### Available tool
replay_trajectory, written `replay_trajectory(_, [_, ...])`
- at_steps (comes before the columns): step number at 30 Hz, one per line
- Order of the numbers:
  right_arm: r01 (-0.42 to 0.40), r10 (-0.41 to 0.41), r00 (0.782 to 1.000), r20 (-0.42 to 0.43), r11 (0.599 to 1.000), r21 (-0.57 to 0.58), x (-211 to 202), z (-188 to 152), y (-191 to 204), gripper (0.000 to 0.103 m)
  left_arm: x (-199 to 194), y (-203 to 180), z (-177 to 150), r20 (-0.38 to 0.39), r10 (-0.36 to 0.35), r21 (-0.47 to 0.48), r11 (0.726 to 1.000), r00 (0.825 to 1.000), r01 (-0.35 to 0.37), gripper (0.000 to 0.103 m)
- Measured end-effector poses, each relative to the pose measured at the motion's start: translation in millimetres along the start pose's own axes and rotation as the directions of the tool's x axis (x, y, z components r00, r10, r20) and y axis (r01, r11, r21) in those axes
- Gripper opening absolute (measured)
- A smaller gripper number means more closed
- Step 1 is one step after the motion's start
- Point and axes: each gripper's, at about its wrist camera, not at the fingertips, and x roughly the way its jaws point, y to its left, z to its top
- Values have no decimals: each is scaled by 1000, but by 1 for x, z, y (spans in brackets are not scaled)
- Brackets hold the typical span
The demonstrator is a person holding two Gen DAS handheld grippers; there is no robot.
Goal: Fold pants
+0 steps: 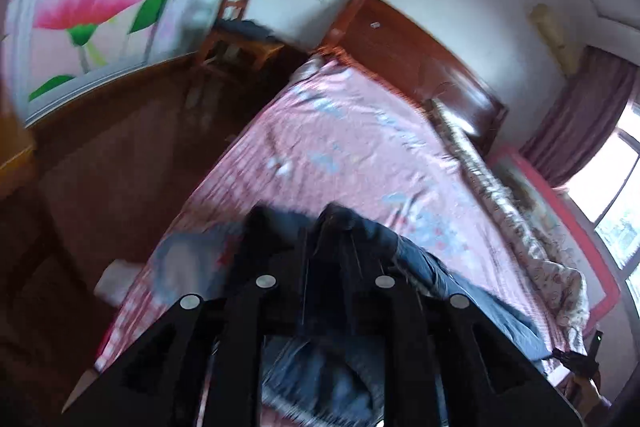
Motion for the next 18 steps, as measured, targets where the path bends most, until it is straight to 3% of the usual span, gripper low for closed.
replay_trajectory(2, [20,-18,999,-29,998,67,3,-20,-9,27,-11,30,-22,-21,125,-108,986,992,-127,27])
replay_trajectory(3, [15,-12,999,-32,995,102,0,-29,-12,27,-21,45,-32,-23,162,-182,970,986,-164,37])
replay_trajectory(4, [8,-5,1000,-19,992,123,-5,-35,-12,27,-30,54,-41,-11,153,-248,957,988,-151,42])
replay_trajectory(7, [-69,63,997,32,975,211,-23,-48,-13,27,-41,57,-61,-21,89,-351,932,996,-91,64])
replay_trajectory(9, [-151,142,988,51,946,287,-30,-56,-12,27,-32,47,-68,-58,-7,-377,926,998,-16,74])
replay_trajectory(14, [-255,249,967,58,922,293,-42,-74,20,27,6,7,-75,-98,-225,-489,859,969,150,79])
replay_trajectory(18, [-306,303,951,52,913,269,-46,-83,43,27,29,-2,-83,-112,-266,-580,800,957,154,79])
